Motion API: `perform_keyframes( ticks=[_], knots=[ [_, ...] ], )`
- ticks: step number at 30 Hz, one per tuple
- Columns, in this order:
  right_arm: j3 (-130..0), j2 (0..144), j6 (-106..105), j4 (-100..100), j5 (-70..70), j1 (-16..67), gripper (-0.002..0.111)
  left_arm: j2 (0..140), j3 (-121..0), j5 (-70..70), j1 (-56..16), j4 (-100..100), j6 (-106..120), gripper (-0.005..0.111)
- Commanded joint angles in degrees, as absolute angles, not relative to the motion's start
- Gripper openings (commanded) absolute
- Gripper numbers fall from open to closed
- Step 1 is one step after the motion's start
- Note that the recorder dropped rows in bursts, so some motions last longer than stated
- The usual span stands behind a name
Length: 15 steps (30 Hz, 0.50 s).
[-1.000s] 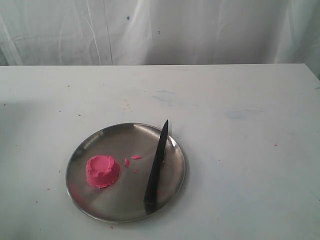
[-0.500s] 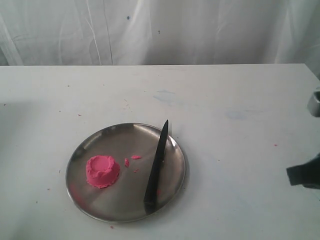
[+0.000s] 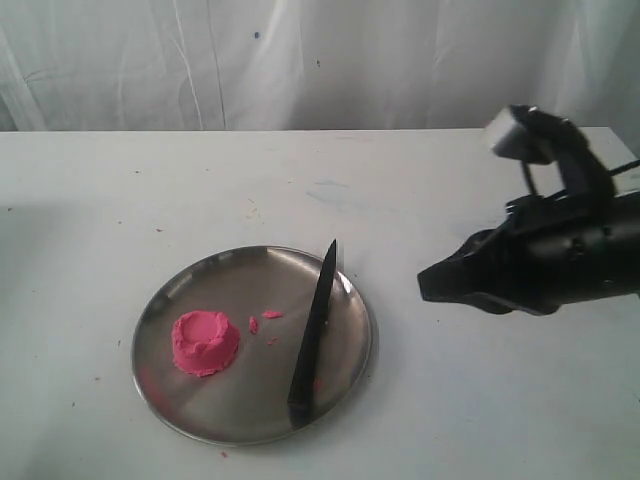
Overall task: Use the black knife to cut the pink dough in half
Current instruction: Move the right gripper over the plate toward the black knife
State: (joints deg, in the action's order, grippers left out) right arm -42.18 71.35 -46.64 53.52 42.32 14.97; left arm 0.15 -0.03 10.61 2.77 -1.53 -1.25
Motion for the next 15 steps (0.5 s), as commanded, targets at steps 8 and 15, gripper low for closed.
perform_keyframes(
  ticks=[8, 15],
  knots=[
    [-55.5, 88.7, -30.8, 32.8, 35.8, 31.5, 0.0, 0.0, 0.0, 10.3, 2.7, -1.4, -1.1, 0.009],
    [-56.2, 91.9, -27.7, 30.4, 24.0, 34.9, 0.0, 0.0, 0.0, 10.3, 2.7, -1.4, -1.1, 0.009]
  ],
)
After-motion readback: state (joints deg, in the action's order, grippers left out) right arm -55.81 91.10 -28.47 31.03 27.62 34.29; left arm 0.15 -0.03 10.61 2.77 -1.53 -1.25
